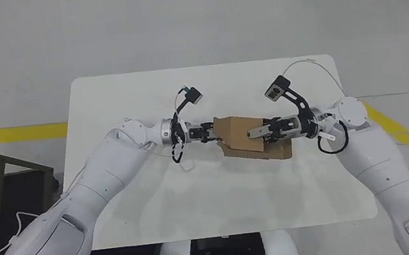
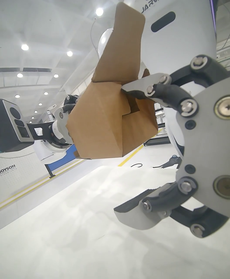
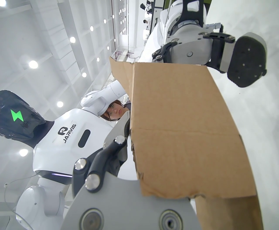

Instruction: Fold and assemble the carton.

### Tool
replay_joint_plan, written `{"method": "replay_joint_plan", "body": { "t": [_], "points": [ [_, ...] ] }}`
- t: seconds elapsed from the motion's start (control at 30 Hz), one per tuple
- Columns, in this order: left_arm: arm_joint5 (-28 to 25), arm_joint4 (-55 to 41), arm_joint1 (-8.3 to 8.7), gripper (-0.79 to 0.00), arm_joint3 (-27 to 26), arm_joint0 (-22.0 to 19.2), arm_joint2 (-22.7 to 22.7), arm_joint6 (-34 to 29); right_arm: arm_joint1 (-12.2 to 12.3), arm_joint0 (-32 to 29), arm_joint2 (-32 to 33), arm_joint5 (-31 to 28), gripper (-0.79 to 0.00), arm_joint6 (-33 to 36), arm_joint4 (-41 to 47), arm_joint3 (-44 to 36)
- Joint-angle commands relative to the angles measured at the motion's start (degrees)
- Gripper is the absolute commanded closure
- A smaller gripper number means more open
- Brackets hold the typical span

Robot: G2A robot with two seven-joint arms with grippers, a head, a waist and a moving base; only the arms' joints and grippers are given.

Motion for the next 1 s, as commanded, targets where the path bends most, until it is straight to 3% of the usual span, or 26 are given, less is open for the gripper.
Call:
{"method": "replay_joint_plan", "body": {
  "t": [0.0,0.23,0.97],
  "points": [
    [0.0,0.2,-0.24,-0.785,0.1,-0.1,-0.1,0.0,-0.1,0.0,0.0,0.1,0.0,0.1,-0.1,0.0],
    [-0.4,0.5,-1.01,-0.785,0.6,-0.3,-0.5,0.4,-0.2,0.2,0.0,0.2,0.0,0.2,-0.1,0.5],
    [0.1,0.9,-1.01,-0.785,0.3,0.0,-0.5,1.1,-0.6,0.1,0.5,0.5,0.0,0.5,-0.5,0.5]
  ]
}}
